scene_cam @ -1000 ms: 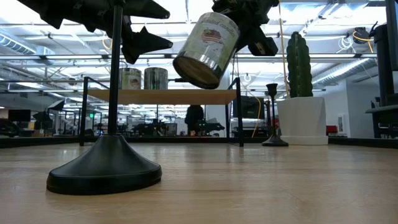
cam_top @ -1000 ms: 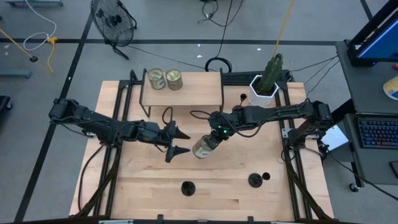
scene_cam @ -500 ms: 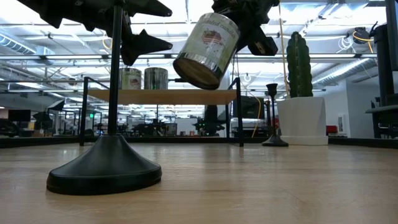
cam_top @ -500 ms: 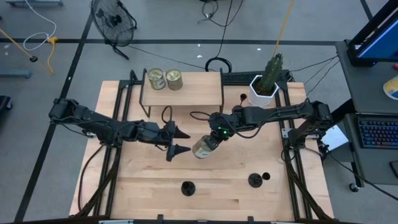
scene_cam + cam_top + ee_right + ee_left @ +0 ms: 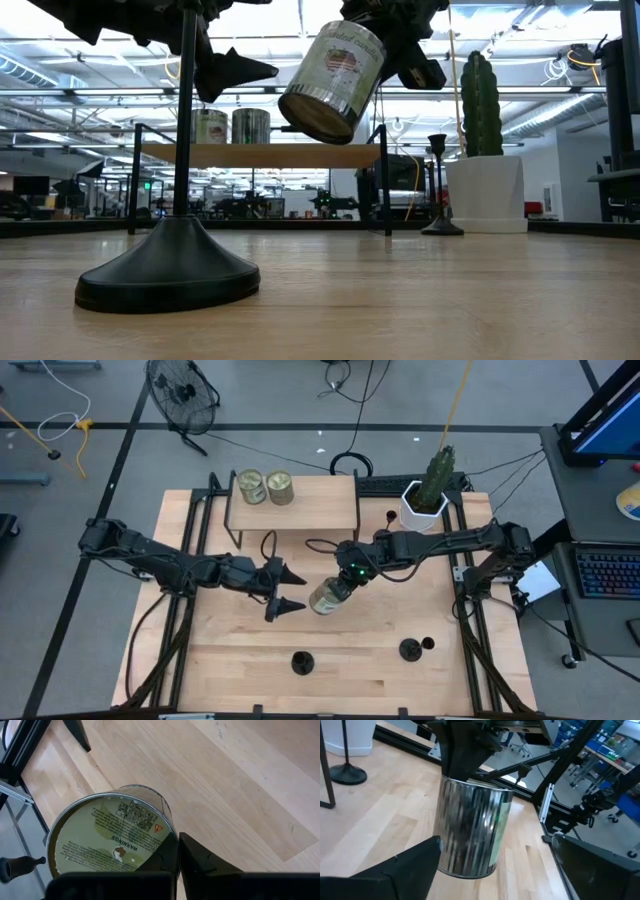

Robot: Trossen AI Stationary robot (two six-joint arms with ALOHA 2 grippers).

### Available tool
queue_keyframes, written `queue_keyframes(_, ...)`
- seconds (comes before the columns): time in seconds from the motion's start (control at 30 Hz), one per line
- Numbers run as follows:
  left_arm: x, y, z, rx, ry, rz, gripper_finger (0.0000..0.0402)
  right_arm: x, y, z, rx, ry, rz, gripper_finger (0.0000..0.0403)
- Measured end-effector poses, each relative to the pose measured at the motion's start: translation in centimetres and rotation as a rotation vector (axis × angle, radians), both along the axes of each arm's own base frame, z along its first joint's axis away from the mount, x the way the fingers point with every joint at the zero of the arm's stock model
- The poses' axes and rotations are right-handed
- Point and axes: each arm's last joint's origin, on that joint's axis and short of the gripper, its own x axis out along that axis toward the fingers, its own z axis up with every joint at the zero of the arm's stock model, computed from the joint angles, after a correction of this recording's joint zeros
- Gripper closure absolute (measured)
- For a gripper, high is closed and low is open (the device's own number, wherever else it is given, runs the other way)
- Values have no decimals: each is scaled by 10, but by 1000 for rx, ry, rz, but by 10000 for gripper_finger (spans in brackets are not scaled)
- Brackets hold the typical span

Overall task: Pick & Place candle stick holders
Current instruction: Put the silver scented candle on the shelf

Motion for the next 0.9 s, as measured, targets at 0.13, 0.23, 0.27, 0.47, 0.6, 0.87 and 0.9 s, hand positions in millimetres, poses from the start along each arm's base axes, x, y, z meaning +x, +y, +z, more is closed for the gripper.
queue_keyframes(0.13,0,1,0,27,-6,-4,13,0,0,0,0,-4,0,403)
queue_keyframes(0.23,0,1,0,37,7,1,6,2,0,1,10,-25,6,403)
queue_keyframes(0.27,1,1,1,43,10,11,4,2,1,2,19,-31,12,403)
queue_keyframes(0.47,3,2,7,82,-13,10,3,4,2,3,26,-52,21,403)
queue_keyframes(0.6,12,1,3,83,46,-8,3,4,3,3,33,-54,29,403)
queue_keyframes(0.87,44,-4,4,139,115,-68,2,4,6,3,38,-52,53,403)
queue_keyframes(0.9,45,-3,6,140,117,-65,2,4,7,3,38,-52,55,403)
